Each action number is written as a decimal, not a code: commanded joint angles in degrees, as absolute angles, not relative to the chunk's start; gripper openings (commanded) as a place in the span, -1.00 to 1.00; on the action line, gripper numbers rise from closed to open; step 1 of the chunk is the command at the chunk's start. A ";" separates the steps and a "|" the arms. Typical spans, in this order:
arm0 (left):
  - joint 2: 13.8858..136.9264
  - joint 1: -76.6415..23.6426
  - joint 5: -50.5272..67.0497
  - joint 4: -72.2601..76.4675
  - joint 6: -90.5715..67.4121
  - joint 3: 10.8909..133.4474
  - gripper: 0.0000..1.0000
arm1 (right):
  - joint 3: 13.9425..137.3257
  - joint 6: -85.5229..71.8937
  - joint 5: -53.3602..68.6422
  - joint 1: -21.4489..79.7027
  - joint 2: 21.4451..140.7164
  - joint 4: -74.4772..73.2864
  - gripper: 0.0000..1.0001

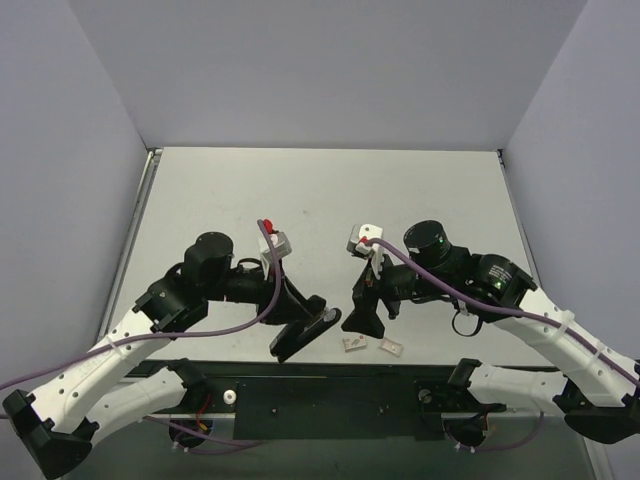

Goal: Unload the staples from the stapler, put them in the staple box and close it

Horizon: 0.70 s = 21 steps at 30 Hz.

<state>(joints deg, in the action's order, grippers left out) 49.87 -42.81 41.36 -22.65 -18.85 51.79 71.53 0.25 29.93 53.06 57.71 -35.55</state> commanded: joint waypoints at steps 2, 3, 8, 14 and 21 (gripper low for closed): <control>46.94 -44.12 48.08 -16.26 -18.54 51.51 -1.00 | 73.30 1.50 37.35 54.23 59.94 -30.33 0.64; 46.67 -44.21 48.25 -16.17 -18.46 51.42 -1.00 | 73.21 1.49 37.53 54.40 60.20 -29.97 0.64; 45.70 -44.38 50.27 -14.33 -19.34 50.71 -1.00 | 71.81 1.32 38.93 55.90 60.56 -26.55 0.55; 45.53 -44.38 50.97 -12.92 -19.95 50.54 -1.00 | 70.58 0.79 38.85 57.22 61.17 -25.23 0.47; 44.65 -44.30 51.85 -10.20 -21.53 49.75 -1.00 | 68.20 0.00 38.84 57.74 61.08 -22.77 0.39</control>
<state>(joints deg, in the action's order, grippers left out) 46.50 -44.16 48.86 -17.61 -19.68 49.06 68.97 0.19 36.95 57.12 60.82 -26.50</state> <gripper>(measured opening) 0.411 0.717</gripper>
